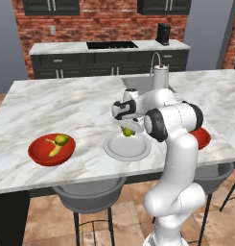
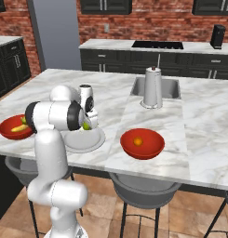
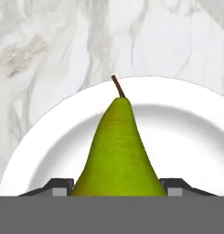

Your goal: Take the fruits from the plate on the dining counter and place two fruits in each bowl.

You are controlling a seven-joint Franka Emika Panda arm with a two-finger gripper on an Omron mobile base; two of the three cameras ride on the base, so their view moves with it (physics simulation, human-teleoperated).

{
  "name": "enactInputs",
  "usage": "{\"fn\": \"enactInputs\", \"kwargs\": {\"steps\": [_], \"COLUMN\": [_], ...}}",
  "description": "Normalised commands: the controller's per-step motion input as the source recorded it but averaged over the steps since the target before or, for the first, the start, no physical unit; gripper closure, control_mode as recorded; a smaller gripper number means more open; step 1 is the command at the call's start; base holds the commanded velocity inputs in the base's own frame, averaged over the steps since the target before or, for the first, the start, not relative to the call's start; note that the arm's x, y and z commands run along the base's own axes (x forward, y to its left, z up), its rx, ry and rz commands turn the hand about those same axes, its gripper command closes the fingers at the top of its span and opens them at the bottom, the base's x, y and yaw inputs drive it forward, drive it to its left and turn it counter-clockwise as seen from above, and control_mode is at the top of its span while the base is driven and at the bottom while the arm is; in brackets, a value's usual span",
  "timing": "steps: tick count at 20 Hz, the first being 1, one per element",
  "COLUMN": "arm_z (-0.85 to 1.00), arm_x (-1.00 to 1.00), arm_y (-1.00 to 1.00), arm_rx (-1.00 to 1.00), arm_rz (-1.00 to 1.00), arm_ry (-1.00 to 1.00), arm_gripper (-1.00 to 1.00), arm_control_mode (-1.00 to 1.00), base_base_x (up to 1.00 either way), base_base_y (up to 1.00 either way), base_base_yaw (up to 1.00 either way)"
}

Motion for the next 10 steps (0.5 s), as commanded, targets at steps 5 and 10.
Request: {"fn": "enactInputs", "kwargs": {"steps": [5,10], "arm_z": [0.77,0.44], "arm_x": [-0.59,-0.63], "arm_y": [-0.52,-0.69], "arm_rx": [0.06,0.00], "arm_rz": [0.09,0.10], "arm_ry": [0.00,0.00], "arm_gripper": [1.00,1.00], "arm_control_mode": [-1.00,-1.00], "base_base_x": [0.00,0.00], "base_base_y": [0.00,0.00], "base_base_yaw": [0.00,0.00]}}
